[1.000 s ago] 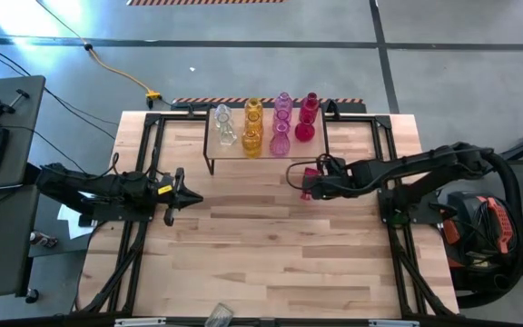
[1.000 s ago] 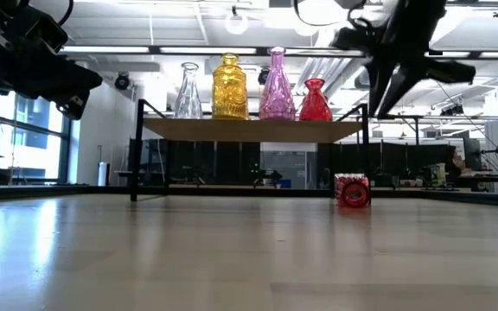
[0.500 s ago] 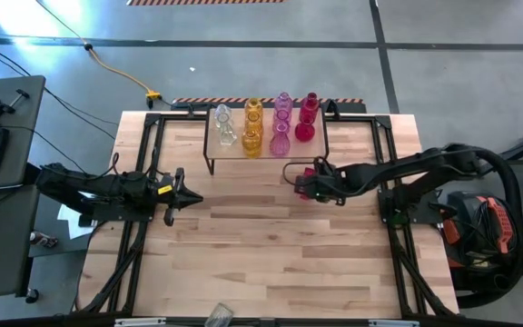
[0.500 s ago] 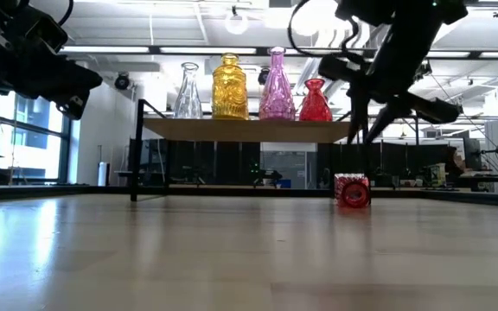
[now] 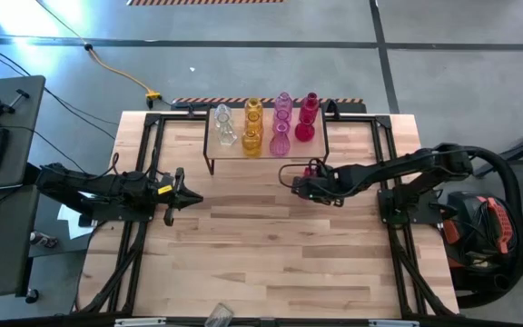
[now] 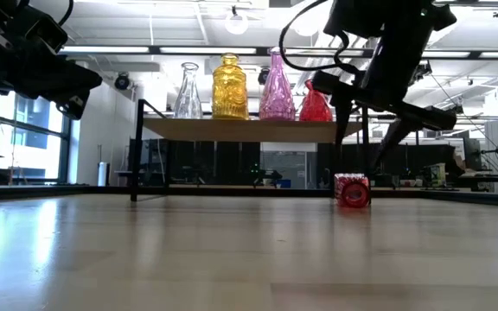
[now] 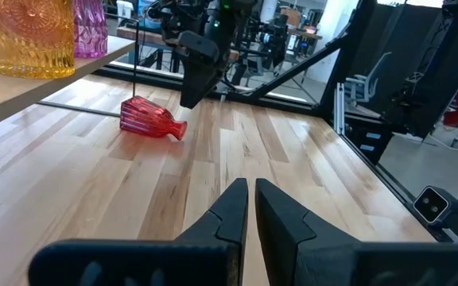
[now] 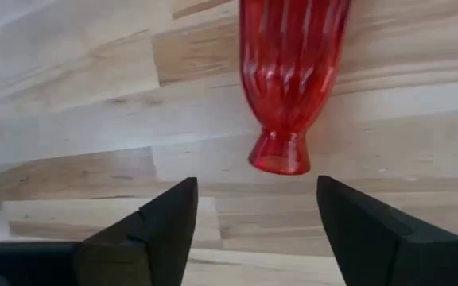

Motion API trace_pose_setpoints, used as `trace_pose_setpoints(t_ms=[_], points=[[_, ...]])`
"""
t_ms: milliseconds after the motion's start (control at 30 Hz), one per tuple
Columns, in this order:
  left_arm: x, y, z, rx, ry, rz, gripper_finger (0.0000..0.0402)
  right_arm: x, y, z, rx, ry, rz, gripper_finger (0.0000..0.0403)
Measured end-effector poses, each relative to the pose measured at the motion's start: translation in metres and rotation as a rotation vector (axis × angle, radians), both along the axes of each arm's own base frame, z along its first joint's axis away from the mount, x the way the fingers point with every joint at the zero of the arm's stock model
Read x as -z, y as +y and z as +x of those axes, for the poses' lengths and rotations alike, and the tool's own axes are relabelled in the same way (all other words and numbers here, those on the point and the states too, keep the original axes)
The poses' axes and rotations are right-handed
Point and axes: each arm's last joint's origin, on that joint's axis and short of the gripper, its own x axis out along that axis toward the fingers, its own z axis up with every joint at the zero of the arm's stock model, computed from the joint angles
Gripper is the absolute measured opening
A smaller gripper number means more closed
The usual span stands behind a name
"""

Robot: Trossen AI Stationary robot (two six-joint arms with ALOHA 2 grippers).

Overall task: Sort vases onto shelf
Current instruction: Put the red vase aligned with the other red vase on the shelf

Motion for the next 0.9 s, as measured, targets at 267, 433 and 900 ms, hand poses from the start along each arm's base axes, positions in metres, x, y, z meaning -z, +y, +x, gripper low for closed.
trace_pose_setpoints(t_ms=[267, 433, 900], points=[[0.0, 0.0, 0.0, 0.0, 0.0, 0.0, 0.0019, 0.016, -0.005, 0.007, 0.016, 0.047, 0.01, 0.0252], [0.0, 0.0, 0.0, 0.0, 0.0, 0.0, 0.0019, 0.023, -0.007, 0.008, 0.025, 0.077, 0.019, 0.0252], [0.0, 0.0, 0.0, 0.0, 0.002, 0.001, 0.0019, 0.043, -0.001, 0.016, 0.056, 0.101, -0.001, 0.0252]])
